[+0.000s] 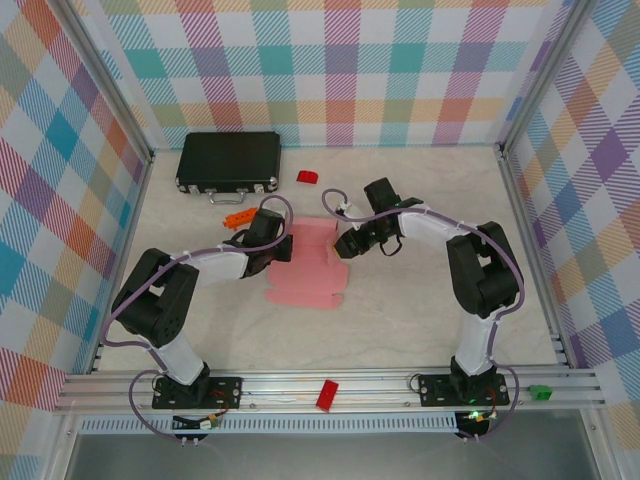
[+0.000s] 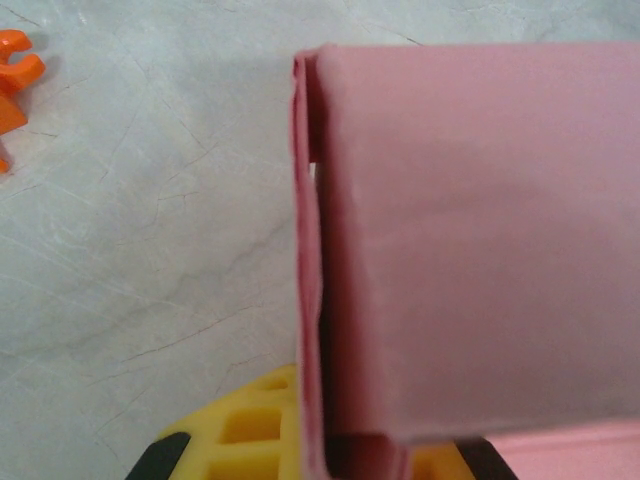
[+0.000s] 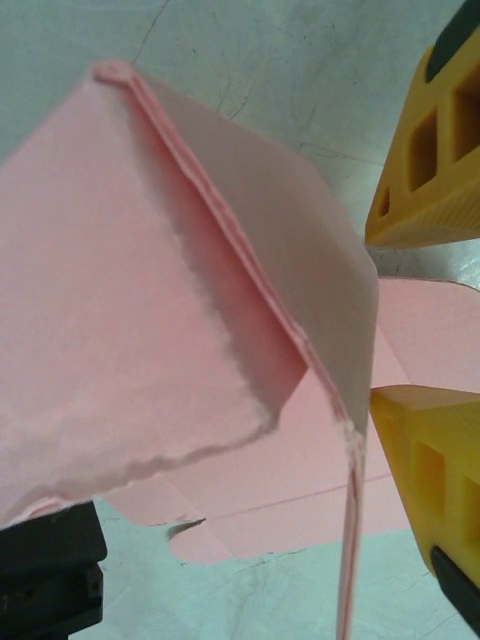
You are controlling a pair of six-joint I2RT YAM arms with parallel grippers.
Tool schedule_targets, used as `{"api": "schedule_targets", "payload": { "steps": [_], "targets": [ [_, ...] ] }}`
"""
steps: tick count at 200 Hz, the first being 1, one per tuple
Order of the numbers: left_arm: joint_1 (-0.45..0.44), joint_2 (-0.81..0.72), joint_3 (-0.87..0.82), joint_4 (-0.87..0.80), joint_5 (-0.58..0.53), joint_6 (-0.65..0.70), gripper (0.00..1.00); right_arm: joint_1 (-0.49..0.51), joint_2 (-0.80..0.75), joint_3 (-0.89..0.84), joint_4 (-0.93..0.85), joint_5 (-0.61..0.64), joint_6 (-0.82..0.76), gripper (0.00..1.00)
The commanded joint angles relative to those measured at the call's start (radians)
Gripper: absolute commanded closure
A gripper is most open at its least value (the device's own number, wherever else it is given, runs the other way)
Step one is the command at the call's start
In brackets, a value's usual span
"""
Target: Fold the paper box
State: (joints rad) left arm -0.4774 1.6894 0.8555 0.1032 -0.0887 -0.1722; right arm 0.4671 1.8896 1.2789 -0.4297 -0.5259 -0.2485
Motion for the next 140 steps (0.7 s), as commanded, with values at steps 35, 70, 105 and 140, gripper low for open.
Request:
{"api": "schedule_targets", "payload": {
  "steps": [35,70,105,140],
  "targets": [
    [-0.015,0.015,0.021,-0.028,0.006,-0.021,0.98,0.014,-0.016,0.005,0.049,0.003,0.015,0.58],
    [-0.015,0.002,0.022,-0.041,0.037,-0.013,0.98,0.029,-0.022,-0.044,0.205,0.138,0.117,0.57],
    [-0.016,-0.007,0.008,-0.051,0.04,-0.003,0.98,0.046,-0.023,-0.109,0.351,0.3,0.207,0.58],
    [-0.016,-0.009,0.007,-0.049,0.051,0.005,0.98,0.077,-0.016,-0.17,0.491,0.427,0.248,0.6]
  ]
}}
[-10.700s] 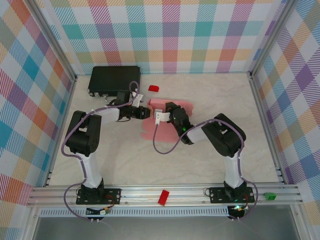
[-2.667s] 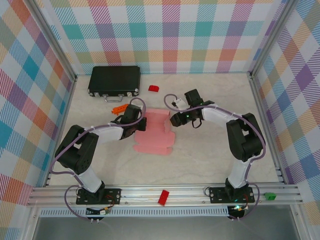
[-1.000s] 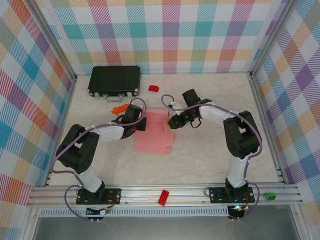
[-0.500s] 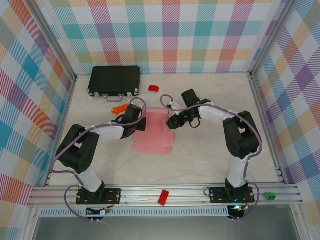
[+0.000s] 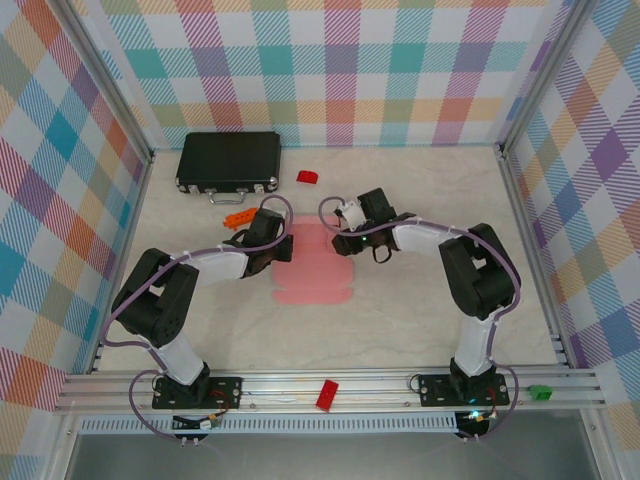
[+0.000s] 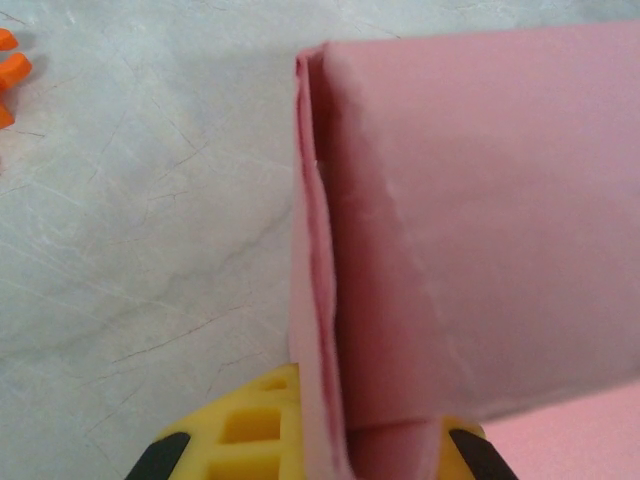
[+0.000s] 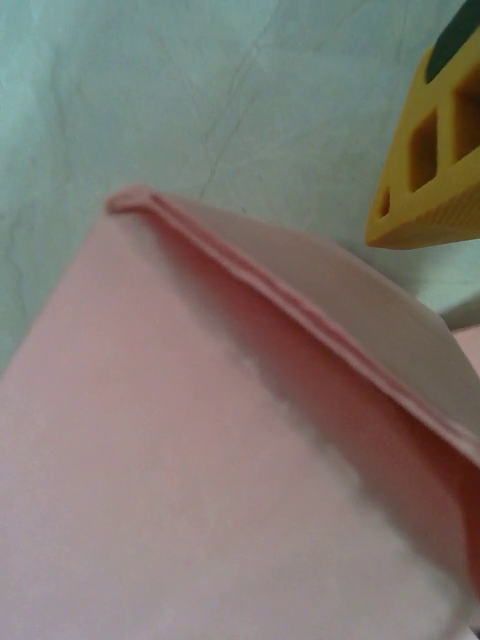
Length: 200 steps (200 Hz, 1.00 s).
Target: Fold the paper box
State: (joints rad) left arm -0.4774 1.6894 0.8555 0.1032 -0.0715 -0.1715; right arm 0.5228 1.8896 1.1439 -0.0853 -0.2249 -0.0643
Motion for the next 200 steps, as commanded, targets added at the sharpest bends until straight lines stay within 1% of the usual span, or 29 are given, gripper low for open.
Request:
{"api": "schedule_targets", "payload": {
  "steps": [1,27,83,106,162,200],
  "targets": [
    [-0.016,-0.009,0.007,-0.05,0.034,0.004,0.98,0.022,-0.015,-0.037,0.15,0.128,0.064,0.6],
    [-0.016,-0.007,0.012,-0.051,0.039,0.006,0.98,0.04,-0.02,-0.077,0.243,0.202,0.083,0.63],
    [-0.017,-0.004,0.019,-0.058,0.049,0.007,0.98,0.063,-0.008,-0.096,0.301,0.296,0.088,0.7],
    [-0.019,-0.007,0.023,-0.063,0.055,0.004,0.98,0.075,0.001,-0.095,0.302,0.366,0.083,0.75],
    [-0.029,-0.01,0.03,-0.068,0.063,-0.002,0.98,0.1,0.033,-0.077,0.291,0.477,0.089,0.83],
    [-0.033,-0.004,0.039,-0.072,0.067,-0.003,0.98,0.121,0.051,-0.048,0.248,0.587,0.128,0.88]
  ]
}}
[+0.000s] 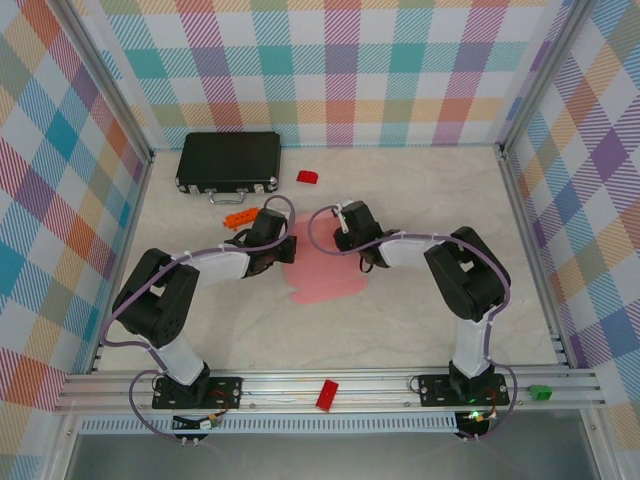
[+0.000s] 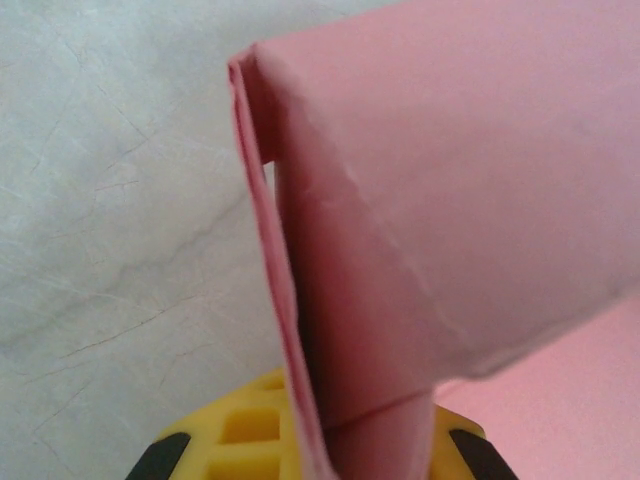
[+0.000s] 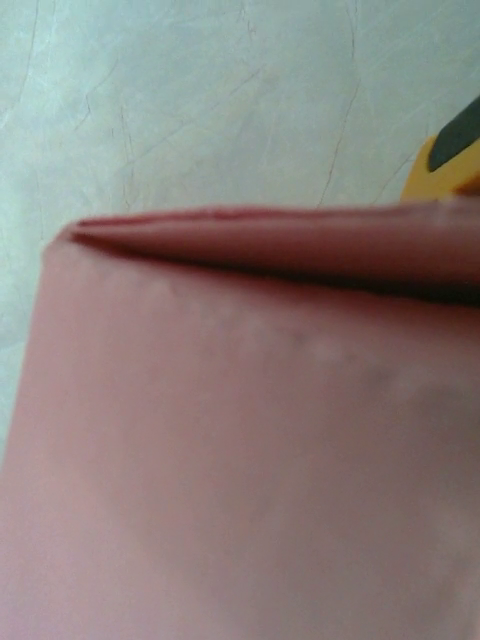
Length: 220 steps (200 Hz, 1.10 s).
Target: Fold the paper box
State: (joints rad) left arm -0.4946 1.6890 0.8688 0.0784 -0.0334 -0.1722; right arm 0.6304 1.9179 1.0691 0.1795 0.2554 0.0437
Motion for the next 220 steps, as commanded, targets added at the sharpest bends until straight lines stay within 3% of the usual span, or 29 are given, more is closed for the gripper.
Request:
{"api": "schedule_targets", "payload": {
  "steps": [1,54,153,220],
  "targets": [
    [-0.017,-0.004,0.026,-0.048,0.029,-0.003,0.98,0.014,0.024,0.026,-0.016,0.11,0.023,0.89],
    [-0.018,-0.004,0.029,-0.047,0.033,-0.001,0.98,0.048,0.038,0.04,-0.03,0.231,0.115,0.92],
    [-0.027,0.007,0.041,-0.049,0.041,0.002,0.98,0.089,0.113,0.19,-0.245,0.411,0.379,0.94],
    [-0.03,0.014,0.045,-0.048,0.041,0.006,0.98,0.094,0.147,0.23,-0.28,0.479,0.4,0.94]
  ]
}}
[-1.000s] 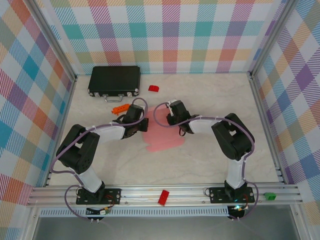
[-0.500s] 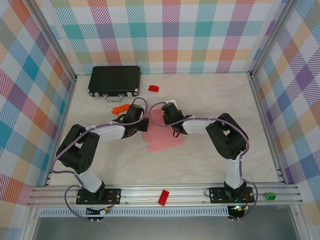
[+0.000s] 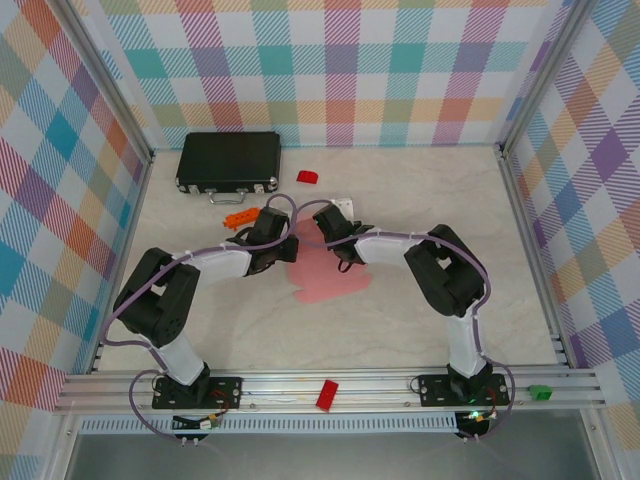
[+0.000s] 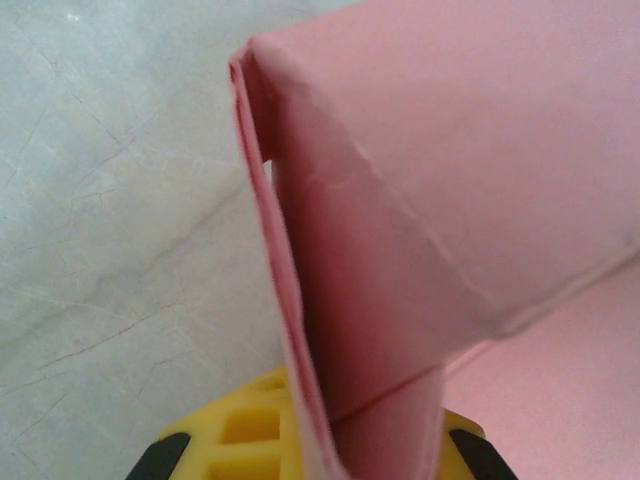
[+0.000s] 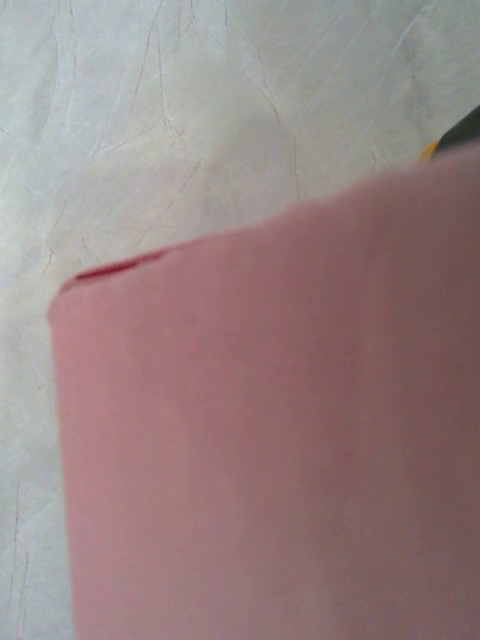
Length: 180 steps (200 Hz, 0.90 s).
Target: Fold the paper box
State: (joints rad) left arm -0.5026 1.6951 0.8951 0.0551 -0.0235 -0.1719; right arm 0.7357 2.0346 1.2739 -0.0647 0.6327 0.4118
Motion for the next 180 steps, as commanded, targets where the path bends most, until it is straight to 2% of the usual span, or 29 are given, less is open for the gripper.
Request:
{"api": "schedule_targets", "payload": {
  "steps": [1,70,118,180],
  "targets": [
    [-0.022,0.008,0.019,-0.024,0.031,0.005,0.98,-0.012,0.03,0.025,-0.035,0.102,0.032,0.94],
    [-0.022,0.013,0.018,-0.024,0.03,0.005,0.98,-0.012,0.035,0.027,-0.018,0.103,-0.014,0.92],
    [-0.022,0.013,0.021,-0.029,0.02,0.006,0.98,-0.012,-0.025,-0.043,0.071,0.008,-0.102,0.83],
    [-0.022,0.016,0.025,-0.038,0.013,0.008,0.98,-0.012,-0.059,-0.077,0.085,-0.007,-0.141,0.74]
  ]
}}
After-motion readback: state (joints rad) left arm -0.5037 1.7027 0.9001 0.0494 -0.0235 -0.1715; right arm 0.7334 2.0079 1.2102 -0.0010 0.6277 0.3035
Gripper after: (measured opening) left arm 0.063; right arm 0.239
